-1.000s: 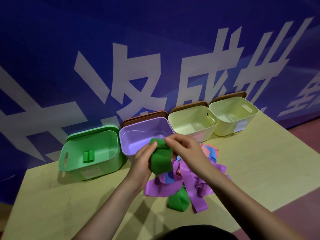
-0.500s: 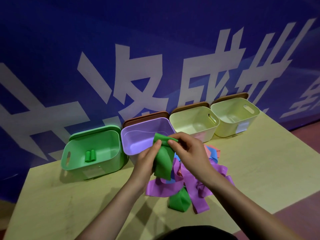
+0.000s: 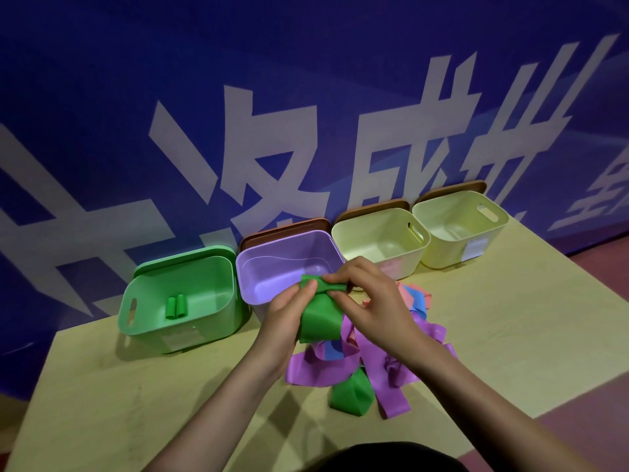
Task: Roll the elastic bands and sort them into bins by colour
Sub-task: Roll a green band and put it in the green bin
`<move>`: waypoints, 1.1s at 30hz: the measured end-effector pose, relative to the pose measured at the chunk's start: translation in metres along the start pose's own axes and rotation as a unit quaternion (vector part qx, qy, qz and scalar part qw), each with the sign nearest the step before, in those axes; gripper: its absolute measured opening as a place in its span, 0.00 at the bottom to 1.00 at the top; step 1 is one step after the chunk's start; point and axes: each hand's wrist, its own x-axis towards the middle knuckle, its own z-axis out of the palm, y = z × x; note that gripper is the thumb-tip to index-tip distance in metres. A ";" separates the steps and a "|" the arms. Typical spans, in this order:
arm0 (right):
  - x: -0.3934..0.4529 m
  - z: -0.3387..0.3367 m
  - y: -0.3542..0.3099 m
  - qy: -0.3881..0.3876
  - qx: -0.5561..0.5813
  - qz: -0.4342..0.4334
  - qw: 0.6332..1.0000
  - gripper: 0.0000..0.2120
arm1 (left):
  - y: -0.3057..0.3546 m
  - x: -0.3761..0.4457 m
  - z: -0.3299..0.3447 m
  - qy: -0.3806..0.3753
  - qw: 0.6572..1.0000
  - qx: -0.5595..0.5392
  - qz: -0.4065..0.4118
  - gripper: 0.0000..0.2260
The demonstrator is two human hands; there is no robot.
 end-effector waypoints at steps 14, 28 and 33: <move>0.001 0.004 -0.005 -0.037 0.220 0.274 0.935 0.03 | -0.006 0.002 -0.003 0.005 0.999 0.043 -0.003 0.12; 0.004 0.013 -0.015 0.018 0.155 0.194 0.969 0.05 | -0.004 0.001 0.008 0.041 0.998 -0.003 0.055 0.10; 0.007 0.013 -0.012 0.060 0.185 0.229 0.954 0.06 | -0.007 -0.004 0.004 0.004 0.999 -0.033 0.012 0.18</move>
